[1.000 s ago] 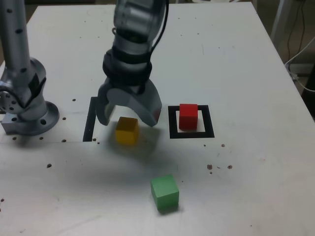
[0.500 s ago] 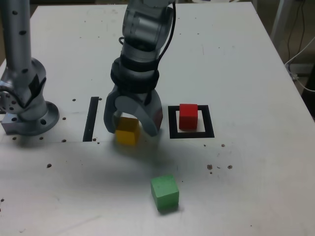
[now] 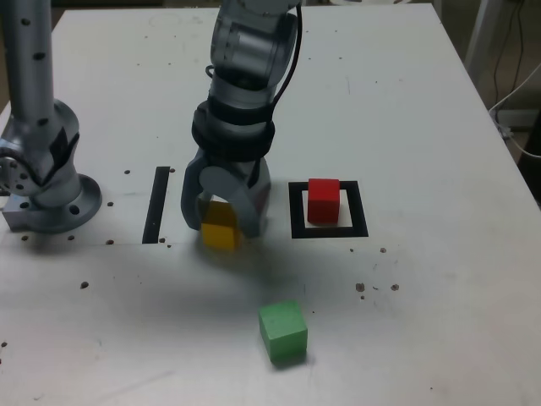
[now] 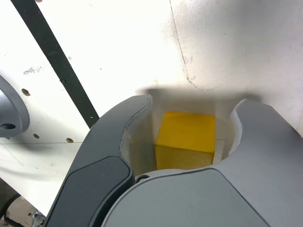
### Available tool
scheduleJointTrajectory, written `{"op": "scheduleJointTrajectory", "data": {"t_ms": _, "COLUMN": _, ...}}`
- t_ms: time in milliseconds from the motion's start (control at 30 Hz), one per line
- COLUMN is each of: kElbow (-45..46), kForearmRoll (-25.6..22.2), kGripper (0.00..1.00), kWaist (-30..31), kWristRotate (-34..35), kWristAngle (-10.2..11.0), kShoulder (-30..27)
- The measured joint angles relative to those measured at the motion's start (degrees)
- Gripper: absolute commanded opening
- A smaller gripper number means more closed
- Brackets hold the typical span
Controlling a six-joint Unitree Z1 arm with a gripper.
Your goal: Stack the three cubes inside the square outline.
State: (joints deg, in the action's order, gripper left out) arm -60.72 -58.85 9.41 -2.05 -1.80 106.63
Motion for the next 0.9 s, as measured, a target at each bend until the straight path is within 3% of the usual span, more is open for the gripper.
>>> {"op": "scheduleJointTrajectory", "data": {"t_ms": 433, "kElbow": -0.4, "kForearmRoll": -0.9, "kGripper": 0.19, "kWaist": 0.0, "kWristRotate": -0.3, "kWristAngle": 0.0, "kShoulder": -0.1}}
{"op": "scheduleJointTrajectory", "data": {"t_ms": 667, "kElbow": -7.6, "kForearmRoll": -9.9, "kGripper": 0.19, "kWaist": 0.0, "kWristRotate": 0.0, "kWristAngle": 2.5, "kShoulder": -0.8}}
{"op": "scheduleJointTrajectory", "data": {"t_ms": 900, "kElbow": -17.6, "kForearmRoll": -16.6, "kGripper": 0.19, "kWaist": -2.1, "kWristRotate": 0.1, "kWristAngle": 3.2, "kShoulder": -0.8}}
